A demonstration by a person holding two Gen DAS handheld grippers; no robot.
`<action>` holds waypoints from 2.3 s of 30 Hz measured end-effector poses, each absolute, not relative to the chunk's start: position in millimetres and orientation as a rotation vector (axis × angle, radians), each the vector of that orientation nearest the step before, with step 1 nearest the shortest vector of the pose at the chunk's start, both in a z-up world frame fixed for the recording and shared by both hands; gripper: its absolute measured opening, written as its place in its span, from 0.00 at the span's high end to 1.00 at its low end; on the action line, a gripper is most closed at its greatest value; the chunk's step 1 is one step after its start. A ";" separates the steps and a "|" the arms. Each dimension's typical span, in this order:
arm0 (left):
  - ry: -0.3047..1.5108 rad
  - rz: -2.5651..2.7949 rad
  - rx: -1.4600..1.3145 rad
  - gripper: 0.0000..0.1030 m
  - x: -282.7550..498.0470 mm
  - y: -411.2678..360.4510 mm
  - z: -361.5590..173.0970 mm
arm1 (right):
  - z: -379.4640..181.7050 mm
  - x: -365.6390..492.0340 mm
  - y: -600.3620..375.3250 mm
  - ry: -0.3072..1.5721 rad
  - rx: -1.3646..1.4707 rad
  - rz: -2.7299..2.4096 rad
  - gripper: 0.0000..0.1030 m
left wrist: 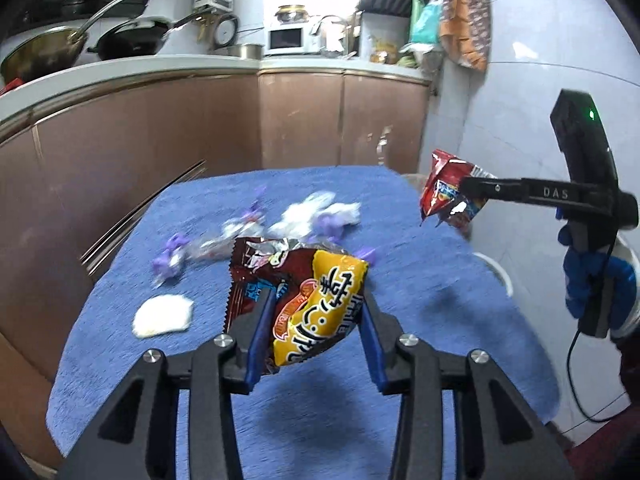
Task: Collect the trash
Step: 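Carry both wrappers to the steel bin and open both tools over it, then bring both tools back over the remaining trash on the towel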
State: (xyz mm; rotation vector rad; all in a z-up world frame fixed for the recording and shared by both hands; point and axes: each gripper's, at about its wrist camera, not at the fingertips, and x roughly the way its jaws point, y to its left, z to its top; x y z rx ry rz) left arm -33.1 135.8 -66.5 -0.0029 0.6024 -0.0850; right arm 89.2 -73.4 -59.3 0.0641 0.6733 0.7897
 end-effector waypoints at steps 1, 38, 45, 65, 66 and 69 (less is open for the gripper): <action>0.596 -0.108 0.000 0.63 -30.3 129.7 -62.7 | -56.9 87.2 -81.9 0.662 0.074 0.776 0.90; 1.044 -0.707 -0.246 0.53 329.4 -206.0 -190.8 | -223.4 220.7 -352.5 0.860 0.202 -0.012 0.88; 1.067 -0.718 -0.282 0.44 337.9 -211.0 -201.9 | -240.7 223.0 -355.5 0.903 0.176 -0.041 0.75; 0.734 -0.543 -0.149 0.40 229.5 -123.9 -71.8 | -105.6 142.3 -305.8 0.662 0.130 -0.041 0.42; 0.714 -0.528 -0.145 0.40 220.4 -115.5 -66.6 | -95.0 132.9 -299.2 0.646 0.117 -0.043 0.40; 0.664 -0.495 -0.136 0.40 195.6 -92.0 -53.0 | -75.7 118.4 -285.4 0.616 0.077 -0.048 0.35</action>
